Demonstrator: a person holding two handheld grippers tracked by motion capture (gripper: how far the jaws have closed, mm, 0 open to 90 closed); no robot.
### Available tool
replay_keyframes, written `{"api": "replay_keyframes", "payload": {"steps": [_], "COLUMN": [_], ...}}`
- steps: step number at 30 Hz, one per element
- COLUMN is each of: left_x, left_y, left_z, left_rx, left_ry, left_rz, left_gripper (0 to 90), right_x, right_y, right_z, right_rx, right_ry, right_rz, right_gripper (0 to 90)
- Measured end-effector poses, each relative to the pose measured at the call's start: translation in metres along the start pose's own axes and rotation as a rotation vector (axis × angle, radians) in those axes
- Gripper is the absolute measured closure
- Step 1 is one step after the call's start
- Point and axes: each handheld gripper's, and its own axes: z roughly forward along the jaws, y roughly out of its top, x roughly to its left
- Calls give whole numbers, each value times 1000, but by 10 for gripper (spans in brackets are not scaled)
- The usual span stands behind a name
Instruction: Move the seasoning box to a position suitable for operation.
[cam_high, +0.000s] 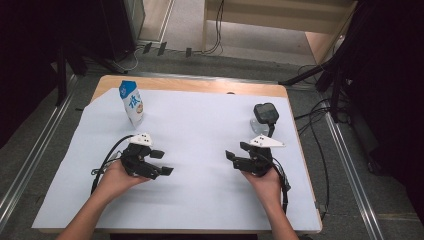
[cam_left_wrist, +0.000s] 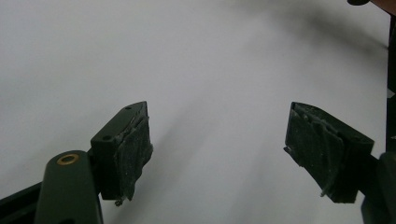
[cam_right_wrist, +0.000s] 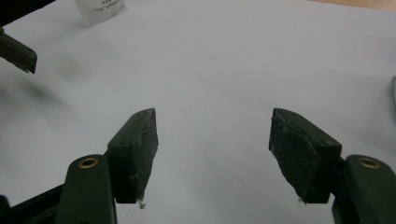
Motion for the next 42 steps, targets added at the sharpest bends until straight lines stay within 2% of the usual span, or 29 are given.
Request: {"api": "replay_keyframes", "payload": {"steps": [19, 22, 28, 33, 42], "left_x": [-1, -1, -1, -2, -2], "left_y": [0, -1, -1, -1, -3], "left_z": [-1, -1, -1, -1, -1], "left_rx": [5, 12, 14, 7, 23], "left_ry": [-2, 11, 14, 14, 21], "left_rz": [-3, 0, 7, -8, 3], "left_gripper": [227, 233, 233, 233, 240], "right_x": [0, 1, -1, -2, -4], "right_y": [1, 1, 1, 2, 3], "right_z": [0, 0, -1, -2, -2], "right_rx": [-2, -5, -12, -16, -22], "right_ry": [3, 5, 6, 5, 7], "right_rz": [-2, 0, 4, 6, 11], "right_gripper": [336, 336, 336, 336, 338]}}
